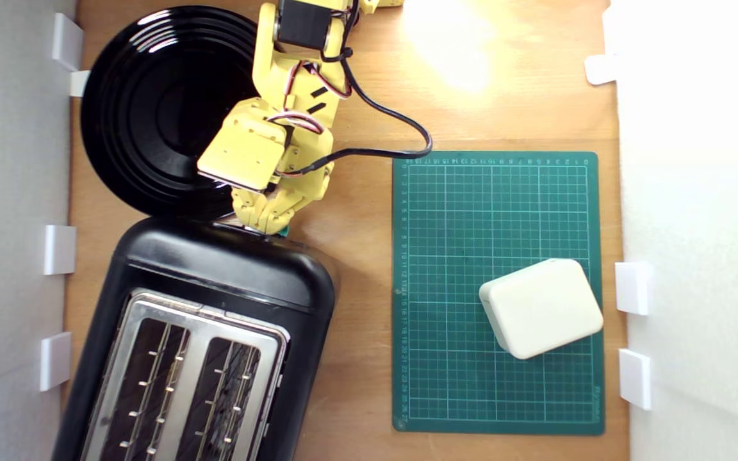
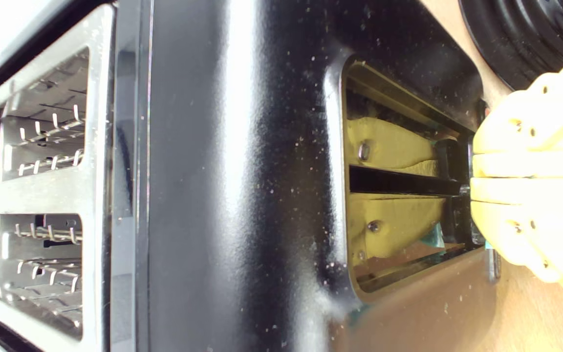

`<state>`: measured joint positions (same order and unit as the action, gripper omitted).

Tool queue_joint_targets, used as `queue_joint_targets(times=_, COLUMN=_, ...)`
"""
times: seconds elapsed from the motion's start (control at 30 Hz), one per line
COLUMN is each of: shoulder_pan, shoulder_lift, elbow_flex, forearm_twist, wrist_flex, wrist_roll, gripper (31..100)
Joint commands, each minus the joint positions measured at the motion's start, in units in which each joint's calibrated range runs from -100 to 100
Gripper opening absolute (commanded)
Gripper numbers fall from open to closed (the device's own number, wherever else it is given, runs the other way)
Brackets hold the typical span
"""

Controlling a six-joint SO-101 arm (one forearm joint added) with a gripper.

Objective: Start toaster

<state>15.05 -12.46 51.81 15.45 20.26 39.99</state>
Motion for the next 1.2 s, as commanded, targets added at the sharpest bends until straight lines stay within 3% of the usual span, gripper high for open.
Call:
queue_joint_targets(times=0.0, shoulder_pan=0.35, shoulder_lift=9.05, elbow_flex=1.67, forearm_twist=-0.35, wrist_flex=-1.28, wrist_roll=-0.18, gripper=31.4)
queue_joint_targets(times=0.53, shoulder_pan=0.19, shoulder_lift=-3.69, elbow_flex=-13.32, forearm_twist=-0.35, wrist_flex=20.04, wrist_roll=-0.02, gripper=31.4)
queue_joint_targets(times=1.17, shoulder_pan=-1.4, shoulder_lift=-17.01, elbow_flex=-28.05, forearm_twist=-1.85, wrist_flex=27.41, wrist_roll=0.29, gripper=31.4)
